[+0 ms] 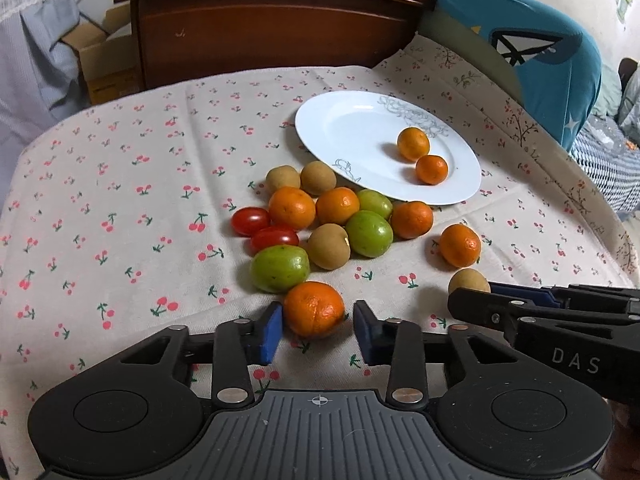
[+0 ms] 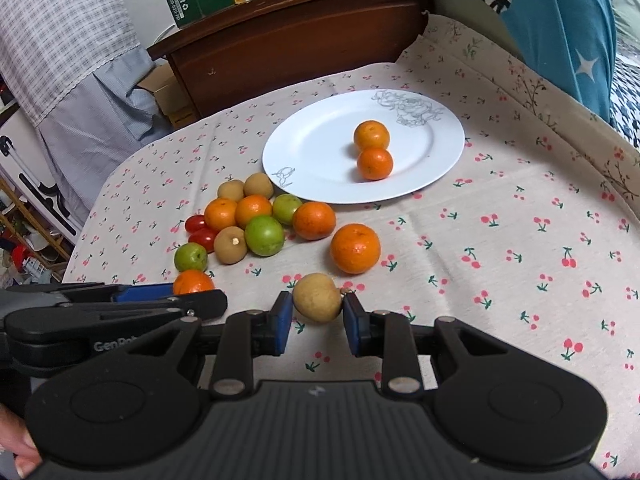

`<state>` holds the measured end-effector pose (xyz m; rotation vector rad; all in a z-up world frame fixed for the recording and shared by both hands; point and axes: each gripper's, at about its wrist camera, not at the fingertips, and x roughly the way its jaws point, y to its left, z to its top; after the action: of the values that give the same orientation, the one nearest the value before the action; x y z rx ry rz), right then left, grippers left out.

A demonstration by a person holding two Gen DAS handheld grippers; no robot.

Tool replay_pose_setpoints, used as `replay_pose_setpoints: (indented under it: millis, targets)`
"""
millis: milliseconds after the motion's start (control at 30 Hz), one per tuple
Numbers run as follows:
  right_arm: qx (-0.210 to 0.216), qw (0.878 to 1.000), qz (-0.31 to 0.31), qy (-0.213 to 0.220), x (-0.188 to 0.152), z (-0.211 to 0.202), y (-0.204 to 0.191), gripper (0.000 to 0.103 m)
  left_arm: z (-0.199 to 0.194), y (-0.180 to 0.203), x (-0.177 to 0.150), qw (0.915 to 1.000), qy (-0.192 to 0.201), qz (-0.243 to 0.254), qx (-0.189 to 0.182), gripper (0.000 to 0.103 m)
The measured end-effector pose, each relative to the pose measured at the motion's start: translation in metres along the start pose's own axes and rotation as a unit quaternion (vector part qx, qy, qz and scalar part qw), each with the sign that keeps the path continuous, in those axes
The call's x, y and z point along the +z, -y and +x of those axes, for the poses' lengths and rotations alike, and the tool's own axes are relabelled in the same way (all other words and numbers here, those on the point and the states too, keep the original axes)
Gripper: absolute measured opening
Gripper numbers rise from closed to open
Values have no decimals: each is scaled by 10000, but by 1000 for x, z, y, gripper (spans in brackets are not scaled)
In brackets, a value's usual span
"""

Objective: Organize fruits
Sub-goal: 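Grasp the orange with the left gripper while the right gripper grasps a brown kiwi, then carry the orange and kiwi over the plate with both grippers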

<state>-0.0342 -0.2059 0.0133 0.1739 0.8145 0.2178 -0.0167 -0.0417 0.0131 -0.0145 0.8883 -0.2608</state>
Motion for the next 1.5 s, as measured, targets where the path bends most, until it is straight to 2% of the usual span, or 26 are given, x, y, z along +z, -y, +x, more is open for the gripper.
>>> replay_pose_setpoints:
  millis: [667,833,1067,1500]
  targets:
    - [70,9999,6,143,2,-4,-1,27,-17,9,6,9998,181,69,-44,30]
    - [122,9997,46,217,5,-8,-1,27,-25,11,10,9994,339,98,-28,30]
    - [259,9983,94,514,17,-23,0,27,-41,11,24,9976,679,117,-71,30]
    - [342,9964,-105,768,50,-34,6,27,-37,4,64,9965,815,112,-172,30]
